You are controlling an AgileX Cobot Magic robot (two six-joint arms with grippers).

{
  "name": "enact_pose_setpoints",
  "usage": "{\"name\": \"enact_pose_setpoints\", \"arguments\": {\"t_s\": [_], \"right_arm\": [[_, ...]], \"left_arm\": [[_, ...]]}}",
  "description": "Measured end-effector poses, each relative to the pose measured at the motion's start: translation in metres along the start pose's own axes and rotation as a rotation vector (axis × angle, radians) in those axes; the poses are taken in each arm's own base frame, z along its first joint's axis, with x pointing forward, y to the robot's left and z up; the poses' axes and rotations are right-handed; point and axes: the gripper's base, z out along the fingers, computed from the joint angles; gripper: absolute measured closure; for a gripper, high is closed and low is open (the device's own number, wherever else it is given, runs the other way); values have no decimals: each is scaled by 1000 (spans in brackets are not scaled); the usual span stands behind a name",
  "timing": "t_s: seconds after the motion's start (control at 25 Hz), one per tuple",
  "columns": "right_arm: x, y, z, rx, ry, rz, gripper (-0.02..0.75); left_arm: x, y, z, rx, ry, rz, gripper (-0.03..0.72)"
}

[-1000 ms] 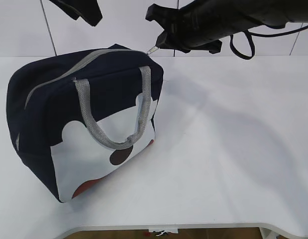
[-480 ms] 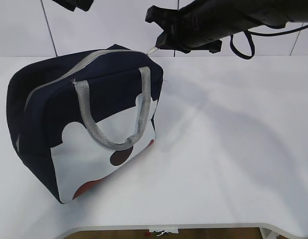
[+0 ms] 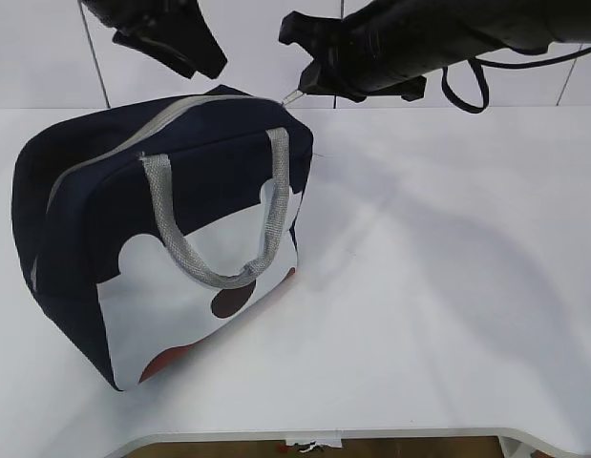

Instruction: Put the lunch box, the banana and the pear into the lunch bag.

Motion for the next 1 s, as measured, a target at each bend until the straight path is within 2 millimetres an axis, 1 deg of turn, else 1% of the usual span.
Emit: {"name": "enact_pose_setpoints", "arguments": {"t_s": [0.52,0.56,0.6,0.68,0.76,0.8,0.88,1.0], "right_arm": [[0,0,0,-1,0,2,737],[0,0,0,-1,0,4,737],[0,0,0,-1,0,4,737],[0,0,0,-2,0,5,737],[0,0,0,-2,0,6,737],[0,0,0,-2,0,5,737],[0,0,0,-3,-2,5,737],[-1,0,1,-3,-11,3,737]], "left_arm": [[9,21,46,38,81,-38,312],[9,21,47,39,83,-37,327],[10,21,48,40,84,-36,360],[9,21,48,40,86,-21,469],[9,20,49,42,86,-5,611],[9,19,49,42,87,3,644],[9,19,49,42,87,9,673],[7,15,41,30,77,24,678]]}}
